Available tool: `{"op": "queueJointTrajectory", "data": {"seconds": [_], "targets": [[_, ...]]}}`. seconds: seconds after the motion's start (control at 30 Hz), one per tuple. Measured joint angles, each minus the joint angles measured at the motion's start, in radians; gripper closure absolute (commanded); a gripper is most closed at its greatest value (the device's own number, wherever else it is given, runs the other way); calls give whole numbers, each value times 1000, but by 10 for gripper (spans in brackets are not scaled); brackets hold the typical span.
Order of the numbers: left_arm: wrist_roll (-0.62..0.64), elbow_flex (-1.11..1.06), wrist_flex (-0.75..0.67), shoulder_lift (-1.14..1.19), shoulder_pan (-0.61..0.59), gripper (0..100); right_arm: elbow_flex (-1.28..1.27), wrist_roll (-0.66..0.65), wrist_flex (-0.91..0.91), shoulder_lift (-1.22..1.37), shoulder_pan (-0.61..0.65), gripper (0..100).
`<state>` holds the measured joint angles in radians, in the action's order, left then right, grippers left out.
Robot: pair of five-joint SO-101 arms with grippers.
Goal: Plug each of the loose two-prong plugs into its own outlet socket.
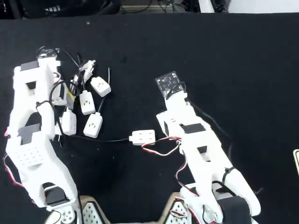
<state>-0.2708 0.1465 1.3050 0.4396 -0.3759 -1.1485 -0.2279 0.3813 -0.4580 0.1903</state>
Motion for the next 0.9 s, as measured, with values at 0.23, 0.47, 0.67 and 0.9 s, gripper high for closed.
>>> {"op": "queueJointTrajectory", "data": {"seconds": [0.23, 0.47, 0.67, 0.9], "targets": [[0, 41, -2, -9, -71, 787, -9, 0, 0, 0, 0, 733], [0, 98, -2, -9, -149, 787, -9, 0, 0, 0, 0, 733], [0, 98, -2, -9, -163, 787, -9, 0, 0, 0, 0, 733], [-18, 178, 107, -15, -160, 787, -9, 0, 0, 0, 0, 733]]}}
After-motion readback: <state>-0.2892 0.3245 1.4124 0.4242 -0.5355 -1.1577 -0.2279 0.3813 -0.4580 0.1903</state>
